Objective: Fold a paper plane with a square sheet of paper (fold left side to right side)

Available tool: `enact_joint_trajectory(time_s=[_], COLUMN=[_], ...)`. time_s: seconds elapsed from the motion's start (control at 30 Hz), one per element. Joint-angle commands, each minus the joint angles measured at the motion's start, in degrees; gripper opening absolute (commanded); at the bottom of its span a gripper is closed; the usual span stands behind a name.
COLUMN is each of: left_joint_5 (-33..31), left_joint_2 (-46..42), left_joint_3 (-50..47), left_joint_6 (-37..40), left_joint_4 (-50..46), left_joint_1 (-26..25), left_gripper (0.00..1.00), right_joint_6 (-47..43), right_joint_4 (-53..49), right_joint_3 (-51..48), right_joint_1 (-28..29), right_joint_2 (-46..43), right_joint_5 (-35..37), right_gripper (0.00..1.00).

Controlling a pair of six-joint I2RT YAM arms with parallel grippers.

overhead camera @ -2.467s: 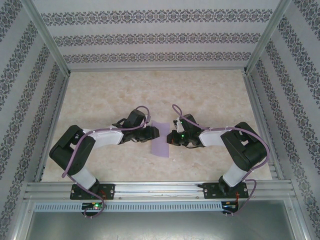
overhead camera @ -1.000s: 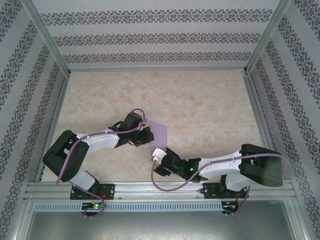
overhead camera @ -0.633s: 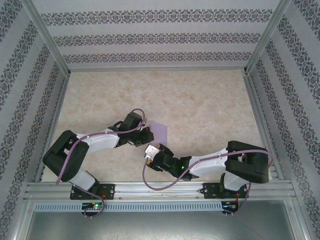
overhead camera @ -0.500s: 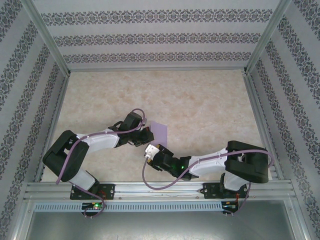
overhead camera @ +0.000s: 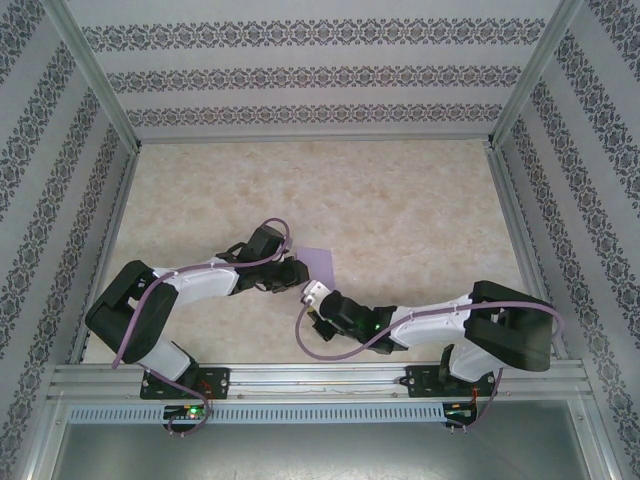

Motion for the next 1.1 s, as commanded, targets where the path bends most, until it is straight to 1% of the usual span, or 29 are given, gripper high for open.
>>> enact_joint_trajectory(time_s=[0.0, 0.1, 0.23, 0.27, 0.33, 0.47, 0.63, 0.83, 1.07], left_joint_5=[-1.49, -2.60, -3.39, -3.08, -0.53, 5.39, 7.89, 8.13, 5.73], left_joint_2=[-2.66, -5.74, -8.34, -8.11, -6.58, -0.23, 8.22, 15.12, 18.36], left_joint_3=[0.76, 1.35, 3.74, 4.64, 6.16, 9.06, 13.00, 16.38, 16.63], left_joint_6=[2.76, 5.48, 9.65, 10.81, 12.28, 13.63, 15.51, 17.68, 19.56], left_joint_4=[-4.94, -9.02, -14.20, -14.77, -14.09, -10.32, -8.79, -9.08, -11.06], left_joint_1=[2.01, 3.88, 5.08, 5.08, 5.06, 4.07, 2.93, 2.67, 2.35], left_gripper=[0.29, 0.38, 0.38, 0.38, 0.34, 0.26, 0.19, 0.14, 0.09], right_joint_6=[5.21, 8.13, 11.26, 12.31, 14.18, 18.60, 22.97, 25.83, 28.14], right_joint_4=[0.86, 2.59, 4.95, 5.60, 7.14, 10.31, 13.44, 16.30, 17.29], right_joint_3=[-1.59, -2.87, -3.99, -4.18, -4.45, -4.77, -4.81, -4.81, -4.62], right_joint_1=[-2.13, -4.69, -7.36, -8.05, -9.30, -11.65, -14.36, -15.95, -17.68], right_joint_2=[-1.72, -1.72, -1.76, -1.69, -1.31, 0.14, 2.80, 5.41, 6.29], right_joint_5=[-8.11, -12.98, -18.73, -20.07, -22.97, -28.34, -33.98, -36.38, -38.07], right_gripper=[0.00, 0.00, 0.00, 0.00, 0.00, 0.00, 0.00, 0.00, 0.00])
